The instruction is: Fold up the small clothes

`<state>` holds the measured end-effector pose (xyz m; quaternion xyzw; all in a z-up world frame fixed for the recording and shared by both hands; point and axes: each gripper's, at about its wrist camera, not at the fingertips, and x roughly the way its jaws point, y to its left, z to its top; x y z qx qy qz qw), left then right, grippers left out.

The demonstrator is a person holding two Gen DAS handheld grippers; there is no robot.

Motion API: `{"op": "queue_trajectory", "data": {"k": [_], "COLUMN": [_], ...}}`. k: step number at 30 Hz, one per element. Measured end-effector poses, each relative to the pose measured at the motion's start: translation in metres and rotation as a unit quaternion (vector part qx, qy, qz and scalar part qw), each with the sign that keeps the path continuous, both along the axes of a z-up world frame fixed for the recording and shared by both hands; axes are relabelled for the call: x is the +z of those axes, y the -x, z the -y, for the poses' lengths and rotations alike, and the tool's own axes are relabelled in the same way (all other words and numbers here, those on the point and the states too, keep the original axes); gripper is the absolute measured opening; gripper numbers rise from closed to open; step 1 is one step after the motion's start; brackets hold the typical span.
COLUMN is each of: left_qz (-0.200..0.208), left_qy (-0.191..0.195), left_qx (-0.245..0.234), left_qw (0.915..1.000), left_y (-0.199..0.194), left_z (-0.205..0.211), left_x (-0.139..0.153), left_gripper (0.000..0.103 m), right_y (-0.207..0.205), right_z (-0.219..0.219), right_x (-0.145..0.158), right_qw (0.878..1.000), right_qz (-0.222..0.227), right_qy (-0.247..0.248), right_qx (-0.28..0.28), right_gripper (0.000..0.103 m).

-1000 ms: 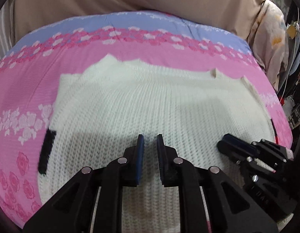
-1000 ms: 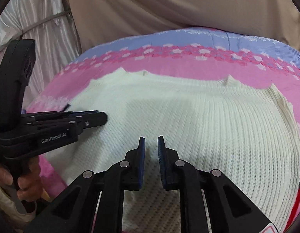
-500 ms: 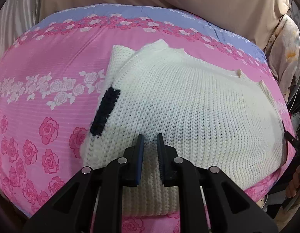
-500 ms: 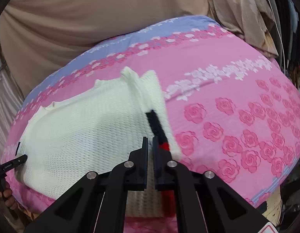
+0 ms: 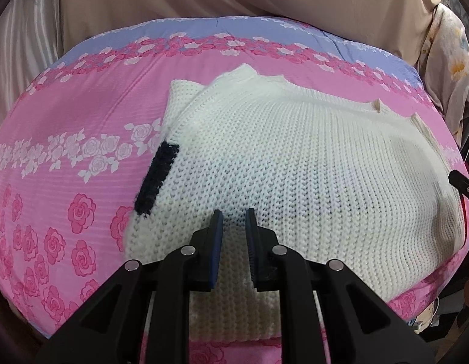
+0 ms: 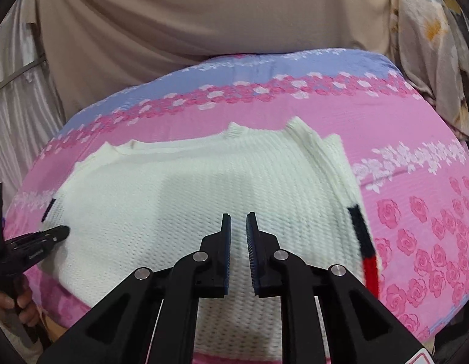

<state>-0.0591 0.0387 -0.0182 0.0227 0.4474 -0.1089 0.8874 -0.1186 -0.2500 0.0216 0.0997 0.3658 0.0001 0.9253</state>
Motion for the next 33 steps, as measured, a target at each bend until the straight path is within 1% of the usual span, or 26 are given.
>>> {"op": "queue_trajectory", "data": {"k": [4,8,10,13,14,16,17,18,19,20,21,22,24,28,30,31,32,33], "left_qz": [0.004,0.003,0.004,-0.001,-0.006,-0.005,0.003,0.013,0.025,0.033,0.040,0.043,0.032,-0.009,-0.012,-0.010,-0.002,0.006], "left_qy": [-0.003,0.005,0.009,0.022,0.035,0.060,0.064,0.066,0.070,0.072,0.070,0.064,0.060,0.104,0.105,0.103,0.102,0.098], "left_qx": [-0.002,-0.002,-0.002,-0.003,-0.003,0.002,0.010,0.021,0.035,0.046,0.058,0.071,0.087,0.088,0.087,0.082,0.076,0.073], "left_qw": [1.0000,1.0000,1.0000,0.9998,0.9994,0.9982,0.9979,0.9975,0.9966,0.9958,0.9951,0.9945,0.9939,0.9907,0.9906,0.9912,0.9919,0.9925], "left_y": [0.001,0.000,0.001,0.003,0.003,0.003,0.003,0.003,0.001,-0.002,-0.006,-0.010,-0.023,-0.038,-0.038,-0.038,-0.038,-0.039], "left_z": [0.001,-0.002,-0.003,-0.006,-0.010,-0.022,-0.028,-0.035,-0.045,-0.051,-0.057,-0.062,-0.068,-0.072,-0.069,-0.066,-0.064,-0.061], "left_x": [0.000,-0.001,-0.001,0.002,0.006,0.018,0.024,0.031,0.039,0.044,0.047,0.048,0.042,0.026,0.025,0.027,0.032,0.036], "left_gripper": [0.015,0.015,0.015,0.015,0.015,0.015,0.020,0.030,0.036,0.047,0.053,0.055,0.056,0.056,0.056,0.056,0.057,0.062], "right_y": [-0.026,-0.055,-0.066,-0.083,-0.085,-0.084,-0.084,-0.084,-0.083,-0.083,-0.082,-0.082,-0.082,-0.080,-0.074,-0.068,-0.064,-0.061], "right_z": [-0.047,-0.078,-0.085,-0.090,-0.088,-0.087,-0.087,-0.087,-0.087,-0.086,-0.086,-0.086,-0.087,-0.085,-0.074,-0.061,-0.047,-0.030], "right_x": [0.002,-0.006,-0.014,-0.036,-0.043,-0.044,-0.044,-0.044,-0.045,-0.046,-0.046,-0.046,-0.047,-0.046,-0.038,-0.030,-0.023,-0.016], "right_qw": [0.998,0.995,0.994,0.994,0.994,0.994,0.994,0.993,0.993,0.993,0.993,0.993,0.993,0.993,0.993,0.994,0.996,0.998], "right_qz": [0.007,-0.003,-0.013,-0.043,-0.042,-0.033,-0.033,-0.031,-0.028,-0.025,-0.022,-0.021,-0.019,-0.015,-0.010,0.003,0.015,0.025], "right_qy": [-0.002,-0.005,-0.009,-0.003,-0.010,-0.011,-0.014,-0.015,-0.015,-0.015,-0.016,-0.016,-0.016,-0.023,-0.046,-0.053,-0.048,-0.041], "right_qx": [0.068,0.103,0.109,0.104,0.104,0.107,0.107,0.109,0.110,0.111,0.112,0.112,0.112,0.112,0.107,0.093,0.073,0.048], "right_gripper": [0.014,0.014,0.014,0.014,0.013,0.013,0.013,0.013,0.013,0.013,0.013,0.013,0.013,0.013,0.013,0.016,0.024,0.030]}}
